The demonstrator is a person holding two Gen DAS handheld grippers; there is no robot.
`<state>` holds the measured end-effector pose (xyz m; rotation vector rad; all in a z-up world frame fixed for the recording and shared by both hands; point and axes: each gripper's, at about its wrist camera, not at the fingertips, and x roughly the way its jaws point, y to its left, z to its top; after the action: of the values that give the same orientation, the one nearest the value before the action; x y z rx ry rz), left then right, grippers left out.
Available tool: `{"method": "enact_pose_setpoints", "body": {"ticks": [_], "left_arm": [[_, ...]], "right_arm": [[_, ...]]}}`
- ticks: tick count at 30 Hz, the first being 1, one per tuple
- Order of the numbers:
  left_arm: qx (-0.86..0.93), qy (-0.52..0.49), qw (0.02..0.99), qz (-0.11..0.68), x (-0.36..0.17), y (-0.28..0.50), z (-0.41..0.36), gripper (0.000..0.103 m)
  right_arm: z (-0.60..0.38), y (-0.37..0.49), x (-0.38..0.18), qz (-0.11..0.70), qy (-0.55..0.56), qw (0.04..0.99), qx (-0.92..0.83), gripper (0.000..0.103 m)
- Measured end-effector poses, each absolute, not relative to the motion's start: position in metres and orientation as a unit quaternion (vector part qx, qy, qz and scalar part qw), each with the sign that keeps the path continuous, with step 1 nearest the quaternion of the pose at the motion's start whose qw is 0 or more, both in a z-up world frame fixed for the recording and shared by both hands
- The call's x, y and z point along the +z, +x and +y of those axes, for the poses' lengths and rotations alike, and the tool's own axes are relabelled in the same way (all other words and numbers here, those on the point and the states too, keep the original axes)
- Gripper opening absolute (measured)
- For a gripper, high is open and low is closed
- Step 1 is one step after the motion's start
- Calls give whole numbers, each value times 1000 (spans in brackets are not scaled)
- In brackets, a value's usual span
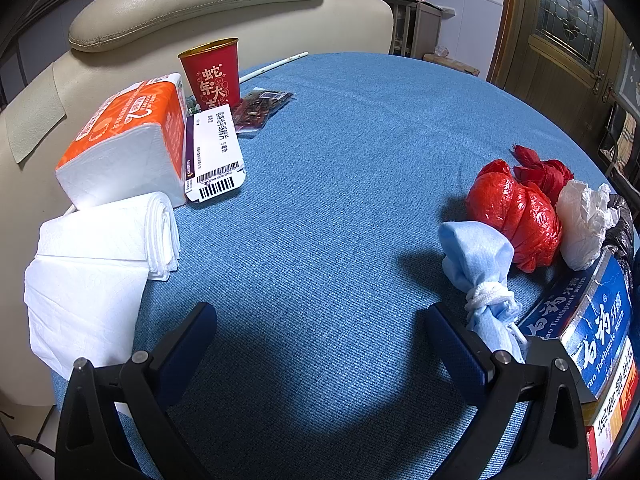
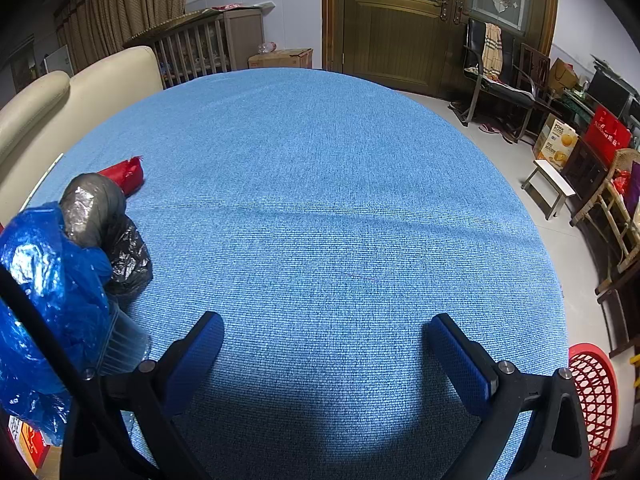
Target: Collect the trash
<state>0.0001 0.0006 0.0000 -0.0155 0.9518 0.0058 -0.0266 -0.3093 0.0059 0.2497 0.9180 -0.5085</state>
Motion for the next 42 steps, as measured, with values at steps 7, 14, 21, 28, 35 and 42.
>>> {"method": "enact_pose_setpoints", "body": {"ticks": [7, 14, 21, 28, 35, 42], "left_arm": [[2, -7, 889, 458, 1, -1, 1, 103], [-3, -6, 890, 457, 6, -13, 1, 103], [-12, -5, 903, 429, 37, -40, 1, 103], [-27, -7, 911, 411, 67, -70, -7, 103], [-45, 0, 915, 401, 83, -98, -20, 103], [-61, 1, 918, 391, 93, -118, -26, 103]], "right_arm": [[-309, -27, 6, 437, 119, 858, -242, 103], [-309, -26, 5, 437, 119, 858, -242, 103], [-311, -36, 10, 447, 129, 854, -232, 103], [-290, -82, 58, 393, 105, 887, -217, 103], [-254, -129, 89, 366, 101, 907, -179, 103], [-223, -153, 101, 357, 103, 916, -153, 103]]}}
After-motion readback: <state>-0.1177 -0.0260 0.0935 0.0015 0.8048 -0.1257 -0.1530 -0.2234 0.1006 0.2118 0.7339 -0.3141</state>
